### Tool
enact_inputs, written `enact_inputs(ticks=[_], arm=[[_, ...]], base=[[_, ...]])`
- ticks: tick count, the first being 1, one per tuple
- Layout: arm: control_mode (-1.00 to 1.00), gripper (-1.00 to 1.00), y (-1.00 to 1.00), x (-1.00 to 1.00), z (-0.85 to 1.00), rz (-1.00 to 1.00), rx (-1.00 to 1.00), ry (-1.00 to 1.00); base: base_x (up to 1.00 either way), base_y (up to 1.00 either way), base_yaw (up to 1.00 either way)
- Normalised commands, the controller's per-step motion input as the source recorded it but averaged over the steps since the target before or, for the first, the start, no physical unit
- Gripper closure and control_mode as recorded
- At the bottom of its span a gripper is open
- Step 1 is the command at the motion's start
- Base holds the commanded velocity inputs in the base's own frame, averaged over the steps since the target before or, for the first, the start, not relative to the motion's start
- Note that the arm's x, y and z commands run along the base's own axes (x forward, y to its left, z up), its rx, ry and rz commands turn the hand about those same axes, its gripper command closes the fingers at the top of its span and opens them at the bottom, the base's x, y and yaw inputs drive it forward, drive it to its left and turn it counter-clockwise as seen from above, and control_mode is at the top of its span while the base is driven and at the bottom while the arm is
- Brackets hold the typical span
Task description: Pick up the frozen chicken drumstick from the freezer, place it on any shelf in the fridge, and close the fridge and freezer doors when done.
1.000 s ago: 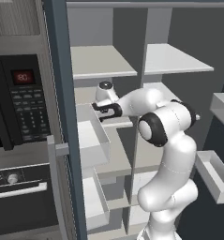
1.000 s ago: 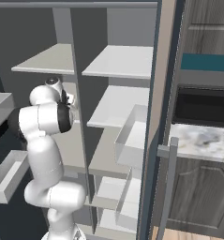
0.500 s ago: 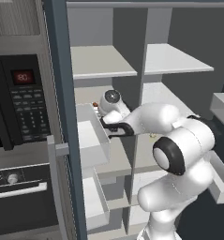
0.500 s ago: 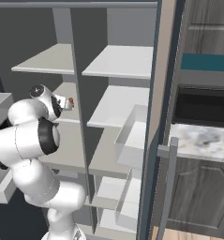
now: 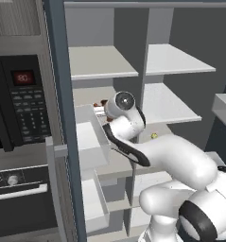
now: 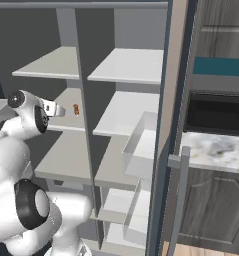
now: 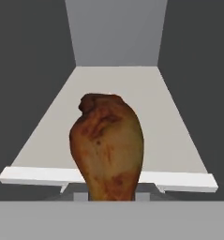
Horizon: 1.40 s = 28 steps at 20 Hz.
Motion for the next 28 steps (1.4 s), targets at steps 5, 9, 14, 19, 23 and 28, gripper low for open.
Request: enact_inputs(ticks=[5,9,14,19,23,28], arm=[[-1.0,1.0,-0.36,-1.0,0.8,0.0,0.05,0.0],[-1.0,1.0,-0.5,-1.0,0.65,0.0,0.05,0.02],[-1.0,1.0,-0.86,-1.0,0.6,0.0,0.03,0.02],[-1.0,1.0,-1.0,-1.0,0.73,0.0,0.0,0.0],[-1.0,1.0,-1.0,-0.8,0.78,-0.03,-0.02,0.0],[-1.0,1.0,-1.0,0.0,0.78,-0.1,-0.08,0.0]], base=[[0.0,0.0,0.0],[0.0,0.0,0.0],[0.0,0.0,0.0],[0.0,0.0,0.0],[0.0,0.0,0.0],[0.0,0.0,0.0]])
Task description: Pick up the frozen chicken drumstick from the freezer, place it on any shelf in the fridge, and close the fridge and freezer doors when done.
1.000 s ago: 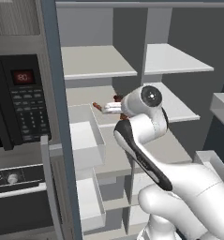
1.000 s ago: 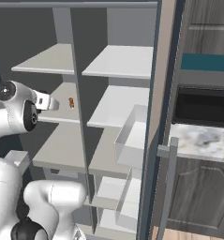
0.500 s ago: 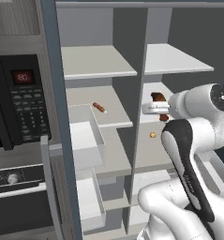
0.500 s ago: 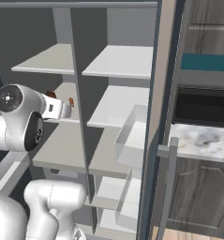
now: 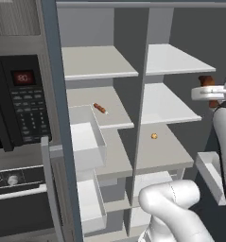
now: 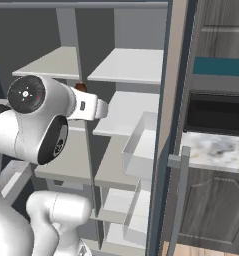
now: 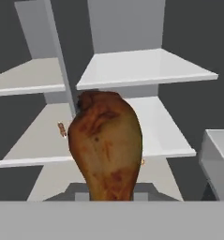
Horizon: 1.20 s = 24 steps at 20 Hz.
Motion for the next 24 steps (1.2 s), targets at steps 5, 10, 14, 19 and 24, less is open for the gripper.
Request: enact_inputs(ticks=[5,10,14,19,24], arm=[[-1.0,1.0,-0.99,0.49,0.44,-0.02,-0.03,0.01],[-1.0,1.0,-0.66,0.95,-0.17,0.0,-0.03,0.0],[-1.0,1.0,-0.26,1.0,-0.29,0.0,-0.01,0.0],[-1.0,1.0,-0.24,1.0,-0.02,0.0,0.0,0.07],[-1.0,1.0,-0.17,1.0,0.0,0.0,0.0,0.11]], base=[[0.0,0.0,0.0],[0.0,0.0,0.0],[0.0,0.0,0.0],[0.0,0.0,0.0],[0.0,0.0,0.0]])
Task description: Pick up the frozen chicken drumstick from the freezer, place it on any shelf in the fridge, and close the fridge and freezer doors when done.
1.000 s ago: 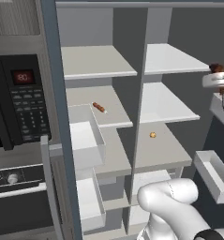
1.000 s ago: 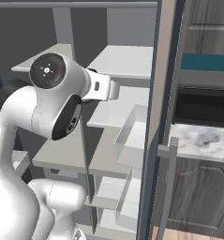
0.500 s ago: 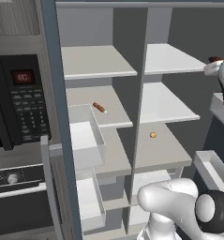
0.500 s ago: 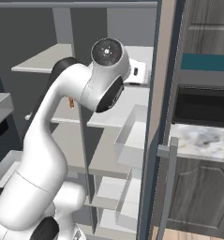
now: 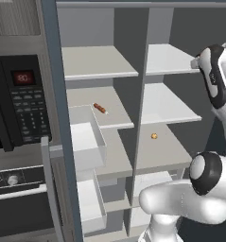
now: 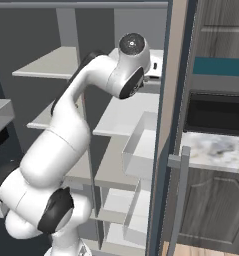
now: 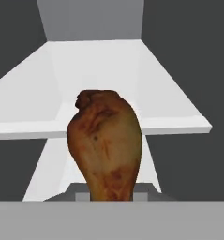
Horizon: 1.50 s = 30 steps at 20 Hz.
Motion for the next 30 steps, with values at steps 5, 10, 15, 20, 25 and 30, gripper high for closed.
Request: enact_inputs(ticks=[5,10,15,20,25,30], arm=[[-1.0,1.0,-0.01,1.0,0.0,0.0,0.0,0.03],[-1.0,1.0,0.0,1.0,-0.11,0.0,0.0,0.0],[-1.0,-1.0,0.0,1.0,-0.11,0.0,-0.02,0.0],[-1.0,-1.0,0.0,0.26,0.0,0.0,0.0,-0.04],[-1.0,-1.0,0.14,-0.44,0.0,0.0,0.0,-0.13],[-1.0,-1.0,0.58,-1.0,0.0,0.0,0.0,-0.23]], base=[[0.0,0.0,0.0],[0.0,0.0,0.0],[0.0,0.0,0.0],[0.0,0.0,0.0],[0.0,0.0,0.0],[0.0,0.0,0.0]])
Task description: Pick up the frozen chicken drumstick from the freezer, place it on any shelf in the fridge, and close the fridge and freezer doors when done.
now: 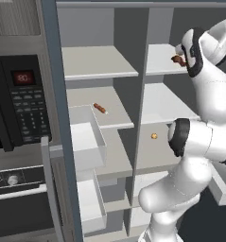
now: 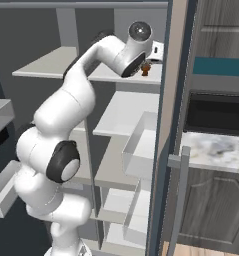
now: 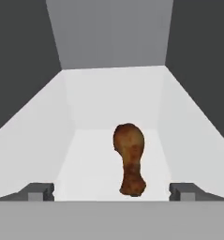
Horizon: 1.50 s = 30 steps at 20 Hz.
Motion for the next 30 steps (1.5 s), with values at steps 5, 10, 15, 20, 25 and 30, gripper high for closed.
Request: enact_inputs(ticks=[5,10,15,20,25,30], arm=[[-1.0,-1.0,0.73,-1.0,-0.04,0.0,0.0,-0.06],[-1.0,-1.0,0.78,-1.0,-0.36,0.0,0.0,0.07],[-1.0,-1.0,0.69,-1.0,-0.28,-0.01,0.01,0.33],[-1.0,-1.0,0.65,-0.91,-0.56,0.0,0.01,0.37],[-1.0,-1.0,0.3,-0.39,-0.67,0.0,0.02,0.17],[-1.0,-1.0,0.0,-0.02,-0.04,0.0,0.0,0.0]], base=[[0.0,0.0,0.0],[0.0,0.0,0.0],[0.0,0.0,0.0],[0.0,0.0,0.0],[0.0,0.0,0.0],[0.0,0.0,0.0]])
